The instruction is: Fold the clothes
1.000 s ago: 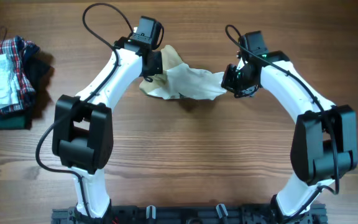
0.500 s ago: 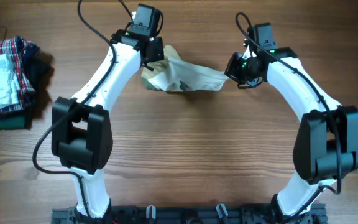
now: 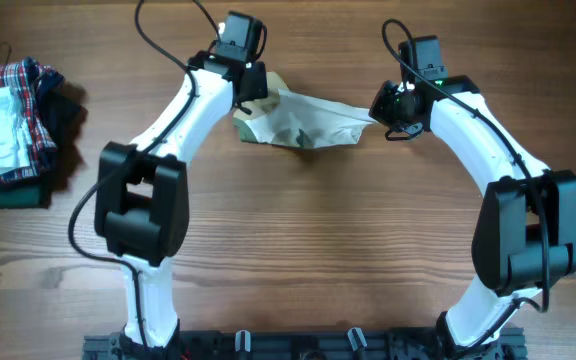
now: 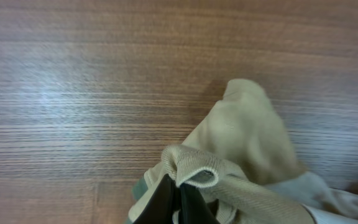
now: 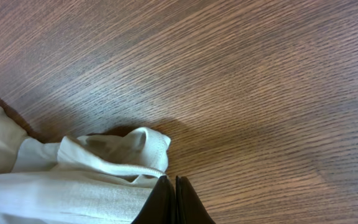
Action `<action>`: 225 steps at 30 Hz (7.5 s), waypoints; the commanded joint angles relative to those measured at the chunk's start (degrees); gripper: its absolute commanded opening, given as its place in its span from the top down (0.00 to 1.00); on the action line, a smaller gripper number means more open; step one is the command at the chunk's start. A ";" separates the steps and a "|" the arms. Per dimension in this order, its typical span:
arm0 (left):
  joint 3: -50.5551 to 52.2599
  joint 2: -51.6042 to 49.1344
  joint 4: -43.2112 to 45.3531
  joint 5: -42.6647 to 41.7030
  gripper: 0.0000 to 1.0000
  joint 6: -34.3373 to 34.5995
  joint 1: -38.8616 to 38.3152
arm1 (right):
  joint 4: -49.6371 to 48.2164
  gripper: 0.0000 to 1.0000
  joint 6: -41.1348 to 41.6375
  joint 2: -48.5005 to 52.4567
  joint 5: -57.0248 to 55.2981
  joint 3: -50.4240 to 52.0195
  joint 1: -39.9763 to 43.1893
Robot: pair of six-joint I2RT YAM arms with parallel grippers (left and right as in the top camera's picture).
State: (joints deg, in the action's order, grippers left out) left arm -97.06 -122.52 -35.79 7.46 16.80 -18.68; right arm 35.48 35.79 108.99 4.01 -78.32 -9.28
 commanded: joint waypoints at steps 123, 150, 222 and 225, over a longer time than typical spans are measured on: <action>-19.30 -3.06 -26.77 -7.58 0.77 4.63 6.32 | -9.90 0.96 -37.07 2.34 10.01 -3.98 -5.29; -14.69 -3.10 -31.41 -5.90 0.27 4.46 6.71 | -5.84 0.96 -35.80 15.19 7.56 -3.74 -4.50; -14.69 -3.10 -17.25 -28.46 0.96 4.46 -8.81 | 4.46 0.96 -20.63 1.16 -15.65 -2.95 -5.14; -14.69 -3.13 -13.92 -28.46 0.96 4.48 -12.37 | 5.99 0.96 -21.00 1.16 -15.65 -2.95 -3.58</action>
State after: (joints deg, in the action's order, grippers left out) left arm -112.12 -125.19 -51.64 -18.65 21.56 -28.01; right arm 40.71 13.50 109.19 -9.74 -81.71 -13.93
